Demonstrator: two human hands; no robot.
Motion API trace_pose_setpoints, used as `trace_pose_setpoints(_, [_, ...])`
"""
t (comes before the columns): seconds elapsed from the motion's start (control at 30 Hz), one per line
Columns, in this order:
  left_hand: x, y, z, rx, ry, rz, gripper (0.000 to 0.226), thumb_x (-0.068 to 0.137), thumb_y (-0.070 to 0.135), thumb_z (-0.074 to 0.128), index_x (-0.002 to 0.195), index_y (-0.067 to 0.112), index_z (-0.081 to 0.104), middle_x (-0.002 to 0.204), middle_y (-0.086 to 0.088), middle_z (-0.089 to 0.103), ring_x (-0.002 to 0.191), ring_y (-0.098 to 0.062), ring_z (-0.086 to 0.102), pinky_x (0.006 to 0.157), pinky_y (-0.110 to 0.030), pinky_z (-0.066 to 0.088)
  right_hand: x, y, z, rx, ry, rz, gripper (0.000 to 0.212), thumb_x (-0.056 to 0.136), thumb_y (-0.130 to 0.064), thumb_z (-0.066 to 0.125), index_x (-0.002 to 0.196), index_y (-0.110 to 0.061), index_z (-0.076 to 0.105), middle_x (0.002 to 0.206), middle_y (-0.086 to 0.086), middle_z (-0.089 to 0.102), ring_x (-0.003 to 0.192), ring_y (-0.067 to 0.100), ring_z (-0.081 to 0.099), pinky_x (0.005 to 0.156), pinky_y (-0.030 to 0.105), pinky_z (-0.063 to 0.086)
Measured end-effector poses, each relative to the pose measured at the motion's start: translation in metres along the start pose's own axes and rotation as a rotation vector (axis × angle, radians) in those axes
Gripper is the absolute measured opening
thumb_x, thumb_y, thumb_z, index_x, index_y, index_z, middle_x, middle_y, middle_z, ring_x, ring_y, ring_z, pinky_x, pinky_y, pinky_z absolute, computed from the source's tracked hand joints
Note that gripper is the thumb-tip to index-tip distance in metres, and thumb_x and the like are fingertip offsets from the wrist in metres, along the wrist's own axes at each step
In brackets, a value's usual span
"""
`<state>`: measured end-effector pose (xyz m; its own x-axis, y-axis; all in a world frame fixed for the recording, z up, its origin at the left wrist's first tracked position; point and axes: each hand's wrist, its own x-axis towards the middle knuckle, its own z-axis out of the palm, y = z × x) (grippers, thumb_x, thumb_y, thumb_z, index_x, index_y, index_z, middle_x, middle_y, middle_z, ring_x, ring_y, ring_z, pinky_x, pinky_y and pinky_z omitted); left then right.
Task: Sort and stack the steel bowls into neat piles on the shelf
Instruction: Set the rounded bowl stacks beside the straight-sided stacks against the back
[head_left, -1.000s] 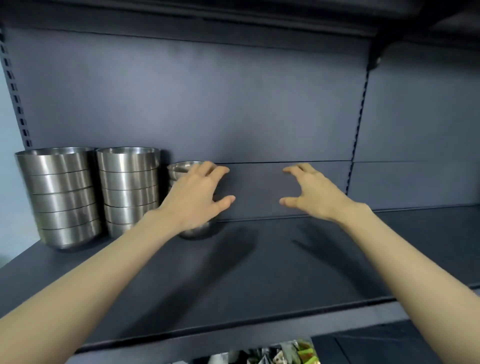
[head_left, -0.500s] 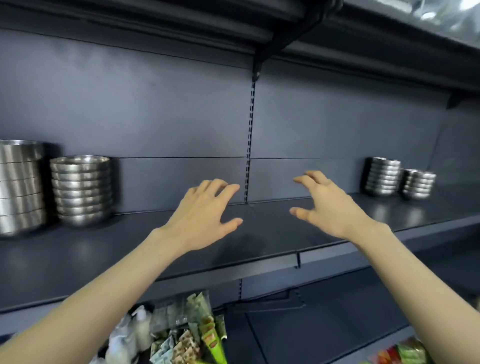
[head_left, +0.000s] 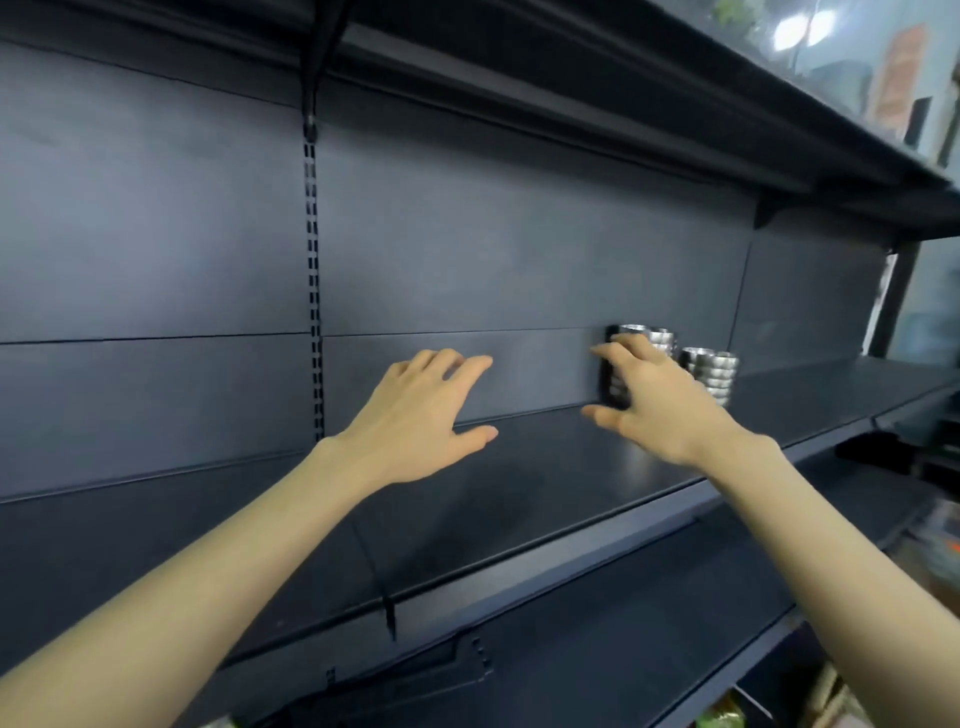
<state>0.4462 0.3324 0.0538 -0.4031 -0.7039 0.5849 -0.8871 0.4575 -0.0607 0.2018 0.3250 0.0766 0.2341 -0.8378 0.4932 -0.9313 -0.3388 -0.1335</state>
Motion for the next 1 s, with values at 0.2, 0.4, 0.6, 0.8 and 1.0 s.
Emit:
trace_pose_setpoints(0.2, [0.102,0.031,0.06,-0.044,0.014,0.07,0.07,0.09,0.054,0.05,0.148,0.023,0.024,0.143,0.002,0.039,0.131,-0.018,0.033,0.103,-0.033,0.028,0.047,0.1,0.004,-0.012,0.04,0.075,0.068,0.086,-0.034,0.069,0.144,-0.017,0.038,0.149,0.002,0.033,0.131,0.029,0.04,0.101,0.044,0.041])
trace_pose_setpoints(0.4, [0.184,0.066,0.134,-0.057,0.018,0.054,0.07,0.09,0.054,0.05,0.147,0.023,0.024,0.141,0.002,0.04,0.127,-0.019,0.035,0.099,-0.032,0.03,0.091,0.204,0.022,-0.027,0.073,0.059,0.064,0.087,-0.035,0.066,0.143,-0.02,0.039,0.146,0.002,0.036,0.125,0.029,0.045,0.091,0.035,0.038])
trace_pose_setpoints(0.6, [0.256,0.099,0.198,-0.094,0.005,-0.044,0.071,0.089,0.054,0.052,0.147,0.022,0.026,0.139,0.001,0.042,0.127,-0.021,0.037,0.098,-0.035,0.033,0.14,0.298,0.048,-0.008,0.016,0.011,0.066,0.088,-0.033,0.067,0.145,-0.019,0.036,0.148,0.002,0.035,0.127,0.03,0.044,0.095,0.036,0.039])
trace_pose_setpoints(0.8, [0.318,0.111,0.268,-0.255,-0.078,-0.171,0.075,0.085,0.055,0.058,0.146,0.026,0.025,0.142,0.002,0.042,0.13,-0.019,0.037,0.101,-0.036,0.036,0.197,0.371,0.079,0.104,0.008,-0.009,0.066,0.087,-0.031,0.068,0.144,-0.014,0.039,0.14,0.006,0.043,0.121,0.029,0.049,0.098,0.036,0.041])
trace_pose_setpoints(1.0, [0.369,0.103,0.343,-0.554,-0.108,-0.326,0.091,0.077,0.056,0.068,0.148,0.029,0.019,0.15,0.002,0.035,0.135,-0.013,0.036,0.099,-0.026,0.03,0.254,0.422,0.125,0.329,0.058,0.006,0.074,0.084,-0.035,0.072,0.144,-0.017,0.034,0.136,0.006,0.046,0.123,0.025,0.046,0.091,0.026,0.034])
